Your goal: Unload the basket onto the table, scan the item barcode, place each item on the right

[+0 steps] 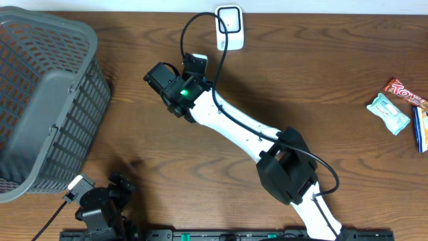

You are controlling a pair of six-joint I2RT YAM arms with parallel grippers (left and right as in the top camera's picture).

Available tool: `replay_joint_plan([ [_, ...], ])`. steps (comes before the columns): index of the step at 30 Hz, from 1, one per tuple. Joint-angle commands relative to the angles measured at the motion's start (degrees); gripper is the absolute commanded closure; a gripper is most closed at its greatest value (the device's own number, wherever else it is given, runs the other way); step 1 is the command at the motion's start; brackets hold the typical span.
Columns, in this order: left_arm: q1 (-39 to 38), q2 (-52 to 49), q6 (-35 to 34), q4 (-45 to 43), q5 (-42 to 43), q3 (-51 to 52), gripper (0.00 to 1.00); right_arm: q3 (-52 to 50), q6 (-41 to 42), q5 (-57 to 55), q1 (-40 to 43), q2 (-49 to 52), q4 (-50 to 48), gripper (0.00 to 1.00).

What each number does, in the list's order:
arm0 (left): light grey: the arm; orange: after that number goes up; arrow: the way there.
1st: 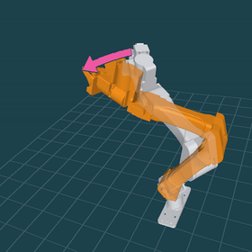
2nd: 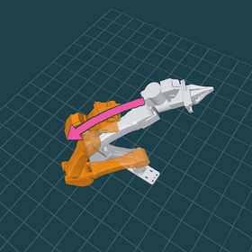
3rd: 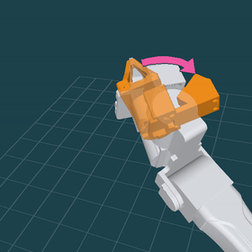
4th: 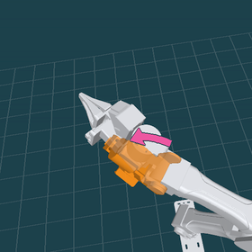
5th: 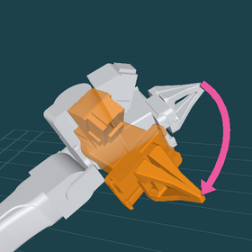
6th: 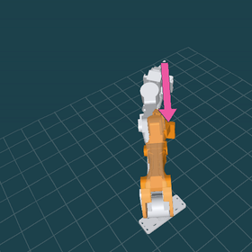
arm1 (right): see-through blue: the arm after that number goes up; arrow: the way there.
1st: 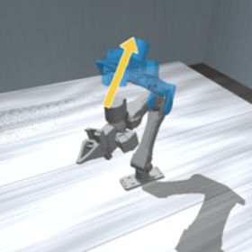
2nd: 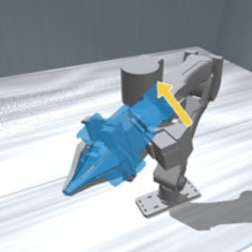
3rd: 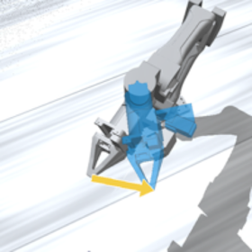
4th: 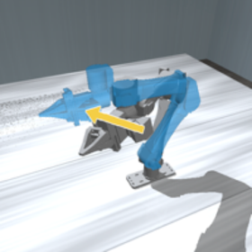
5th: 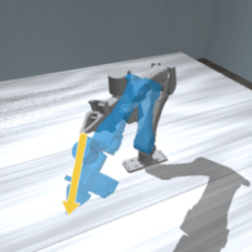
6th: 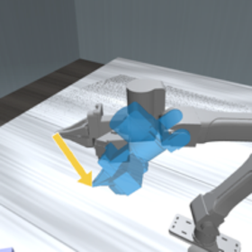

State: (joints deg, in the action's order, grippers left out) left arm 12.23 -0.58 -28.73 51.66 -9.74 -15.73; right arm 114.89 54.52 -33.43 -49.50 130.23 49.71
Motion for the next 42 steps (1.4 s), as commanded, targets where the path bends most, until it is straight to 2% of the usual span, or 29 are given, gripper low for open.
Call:
replay_joint_plan([
  [1,0.2,0.28,0.33,1.79,-0.11,0.46,0.02,0.09,-1.79,4.04,1.14,-0.02,0.02,0.53],
  [6,0.2,0.28,0.35,1.79,-0.11,0.46,0.02,0.09,-12.33,10.34,1.99,-0.04,0.66,0.64],
  [12,0.2,0.28,0.35,1.79,-0.11,0.46,0.02,0.17,-33.07,21.57,4.02,-1.9,5.68,0.78],
  [17,0.2,0.28,0.33,1.79,-0.11,0.46,0.02,0.17,-48.76,33.55,6.93,-5.4,8.37,0.77],
  [18,0.2,0.28,0.35,1.79,-0.13,0.46,0.02,0.17,-54.27,37.66,8.0,-6.32,9.29,0.77],
  [22,0.2,0.28,0.33,1.79,-0.11,0.46,0.02,0.17,-63.49,44.94,10.01,-6.91,11.87,0.77],
  [25,0.2,0.28,0.33,1.79,-0.11,0.46,0.02,0.04,-67.1,46.64,11.02,-6.8,12.94,0.82],
  [35,0.2,0.28,0.35,1.79,-0.11,0.46,0.02,0.02,-68.26,49.29,11.28,-6.82,5.84,0.83],
  [39,0.2,0.28,0.33,1.79,-0.11,0.46,0.02,0.02,-68.32,49.24,11.26,-6.8,3.06,0.79],
  [42,0.2,0.28,0.33,1.79,-0.11,0.46,0.02,0.02,-68.37,49.22,11.21,-6.8,2.29,0.71],
])
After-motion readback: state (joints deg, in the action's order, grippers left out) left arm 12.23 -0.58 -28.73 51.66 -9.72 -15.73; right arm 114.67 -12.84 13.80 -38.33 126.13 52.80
